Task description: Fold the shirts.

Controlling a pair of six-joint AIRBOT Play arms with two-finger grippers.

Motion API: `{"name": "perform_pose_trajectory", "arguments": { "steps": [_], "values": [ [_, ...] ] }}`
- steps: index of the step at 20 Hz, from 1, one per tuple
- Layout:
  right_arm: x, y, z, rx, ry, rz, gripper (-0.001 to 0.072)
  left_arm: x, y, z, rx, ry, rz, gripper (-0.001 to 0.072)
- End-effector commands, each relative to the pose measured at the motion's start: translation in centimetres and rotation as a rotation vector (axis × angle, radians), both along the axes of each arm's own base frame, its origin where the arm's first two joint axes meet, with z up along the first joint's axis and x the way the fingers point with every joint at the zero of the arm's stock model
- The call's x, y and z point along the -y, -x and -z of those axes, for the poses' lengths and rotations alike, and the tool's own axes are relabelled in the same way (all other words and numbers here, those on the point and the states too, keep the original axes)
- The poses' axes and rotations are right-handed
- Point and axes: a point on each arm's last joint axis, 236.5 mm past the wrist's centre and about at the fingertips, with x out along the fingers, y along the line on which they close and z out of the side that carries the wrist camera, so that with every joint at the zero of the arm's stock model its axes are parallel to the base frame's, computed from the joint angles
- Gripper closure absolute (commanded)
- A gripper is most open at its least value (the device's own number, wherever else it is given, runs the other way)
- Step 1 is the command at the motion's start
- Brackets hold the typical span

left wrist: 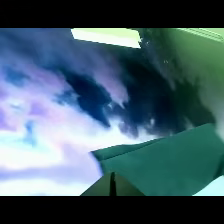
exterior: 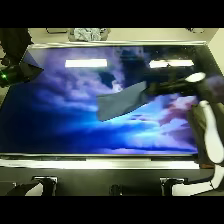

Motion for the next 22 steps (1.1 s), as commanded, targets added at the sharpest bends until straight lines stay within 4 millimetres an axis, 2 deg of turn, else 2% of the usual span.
{"name": "perform_pose_trajectory", "arguments": {
  "steps": [1, 6, 9, 15, 17, 20, 22],
  "values": [
    [10.8, 1.4, -5.8, 0.07, 0.087, 0.182, 0.0673, -0.1, -0.2, 0.2, 0.0, -0.002, -0.002, 0.0674],
    [24.5, 5.7, -11.9, 0.158, 0.152, 0.484, 0.0673, -0.1, -0.2, 0.2, -0.001, -0.002, -0.002, 0.0674],
    [30.7, 8.9, -14.6, 0.193, 0.189, 0.639, 0.0673, -0.1, -0.2, 0.2, 0.0, -0.002, -0.002, 0.0673],
    [35.2, 14.5, -17.6, 0.185, 0.217, 0.759, 0.0673, -0.1, -0.2, 0.2, -0.001, -0.001, -0.002, 0.0674],
    [35.3, 16.4, -17.7, 0.154, 0.22, 0.768, 0.0673, -0.1, -0.2, 0.2, -0.001, -0.001, -0.002, 0.0674],
    [34.3, 20.8, -15.1, -0.031, 0.272, 0.722, 0.0672, -0.1, -0.2, 0.2, 0.0, -0.001, -0.001, 0.0674],
    [34.6, 24.2, -13.0, -0.201, 0.34, 0.748, 0.0672, -0.1, -0.2, 0.2, 0.0, -0.001, -0.002, 0.0673]
  ]
}}
